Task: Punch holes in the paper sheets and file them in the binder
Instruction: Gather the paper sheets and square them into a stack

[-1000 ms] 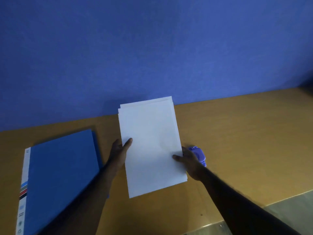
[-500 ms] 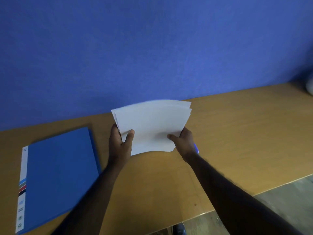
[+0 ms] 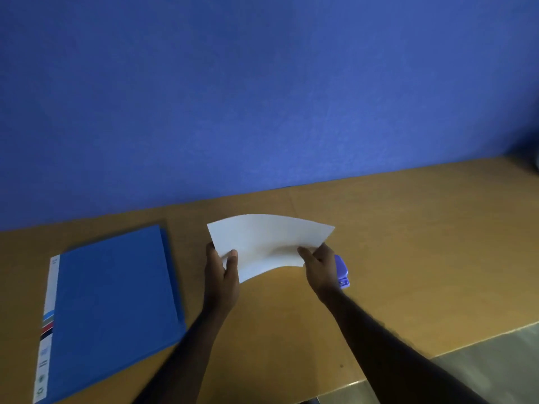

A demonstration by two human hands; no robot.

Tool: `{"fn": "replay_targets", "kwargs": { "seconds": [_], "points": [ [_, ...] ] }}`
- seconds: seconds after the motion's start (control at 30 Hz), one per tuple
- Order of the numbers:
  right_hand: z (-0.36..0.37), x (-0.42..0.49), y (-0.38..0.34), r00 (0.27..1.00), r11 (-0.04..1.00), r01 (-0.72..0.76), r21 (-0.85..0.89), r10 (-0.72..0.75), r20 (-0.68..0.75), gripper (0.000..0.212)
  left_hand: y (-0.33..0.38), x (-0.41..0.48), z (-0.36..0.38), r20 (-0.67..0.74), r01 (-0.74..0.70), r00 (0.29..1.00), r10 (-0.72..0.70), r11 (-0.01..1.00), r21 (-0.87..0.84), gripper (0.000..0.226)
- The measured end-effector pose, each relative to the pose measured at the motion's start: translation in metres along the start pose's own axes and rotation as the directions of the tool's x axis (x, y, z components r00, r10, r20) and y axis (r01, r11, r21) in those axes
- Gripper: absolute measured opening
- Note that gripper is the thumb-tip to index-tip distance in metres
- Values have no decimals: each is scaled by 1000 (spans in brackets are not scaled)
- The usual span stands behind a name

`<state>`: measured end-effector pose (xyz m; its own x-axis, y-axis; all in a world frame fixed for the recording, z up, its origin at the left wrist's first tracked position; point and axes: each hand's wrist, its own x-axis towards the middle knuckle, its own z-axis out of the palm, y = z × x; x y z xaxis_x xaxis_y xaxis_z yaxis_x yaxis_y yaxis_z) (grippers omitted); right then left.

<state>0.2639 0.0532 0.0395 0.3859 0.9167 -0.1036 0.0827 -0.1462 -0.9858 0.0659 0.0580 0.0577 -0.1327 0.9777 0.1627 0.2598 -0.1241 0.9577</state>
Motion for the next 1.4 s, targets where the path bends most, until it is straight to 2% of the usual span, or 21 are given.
{"fn": "replay_targets", "kwargs": {
  "seconds": [0.17, 0.23, 0.3, 0.47, 0.63, 0.77, 0.83, 0.97, 1.07, 1.2, 1.3, 1.4],
  "points": [
    [2, -4, 7, 999, 999, -30, 40, 29, 29, 19, 2, -7, 7, -66, 16, 998, -15, 1000, 16, 39],
    [1, -2, 7, 999, 999, -31, 27, 30, 46, 20, -1, -5, 8, -62, 24, 998, -23, 1000, 14, 35],
    [1, 1, 5, 998, 999, -38, 19, 37, 51, 20, -5, -1, 9, -51, 49, 998, -48, 999, 16, 25],
    [-1, 10, 5, 994, 994, -101, -34, 103, 37, 14, -28, 9, 7, 77, 123, 989, -124, 992, 15, 35],
    [-7, 17, 18, 955, 957, -282, -73, 287, 78, 15, -54, 4, 9, 120, 383, 917, -380, 924, -1, 39],
    [-10, 15, 31, 932, 931, -342, -128, 353, 85, 16, -73, -12, 13, 138, 472, 871, -472, 881, 35, 40],
    [-11, 12, 37, 925, 921, -353, -165, 370, 85, 12, -79, -20, 16, 139, 490, 858, -495, 869, 71, 42],
    [-16, 8, 52, 919, 880, -329, -342, 381, 97, 23, -88, -27, 20, 99, 509, 848, -521, 851, 130, 42],
    [-23, -1, 63, 909, 822, -297, -487, 399, 119, 22, -93, -26, 22, 95, 554, 818, -567, 822, 133, 45],
    [-27, -12, 76, 897, 780, -297, -551, 426, 119, 23, -94, -30, 29, 125, 597, 779, -614, 788, 153, 39],
    [-25, -15, 75, 915, 800, -246, -547, 377, 139, 20, -87, -34, 30, 143, 545, 811, -567, 822, 164, 38],
    [-23, -11, 60, 965, 872, -163, -462, 239, 109, 11, -74, -30, 26, 84, 388, 914, -398, 915, 114, 49]
  ]
}}
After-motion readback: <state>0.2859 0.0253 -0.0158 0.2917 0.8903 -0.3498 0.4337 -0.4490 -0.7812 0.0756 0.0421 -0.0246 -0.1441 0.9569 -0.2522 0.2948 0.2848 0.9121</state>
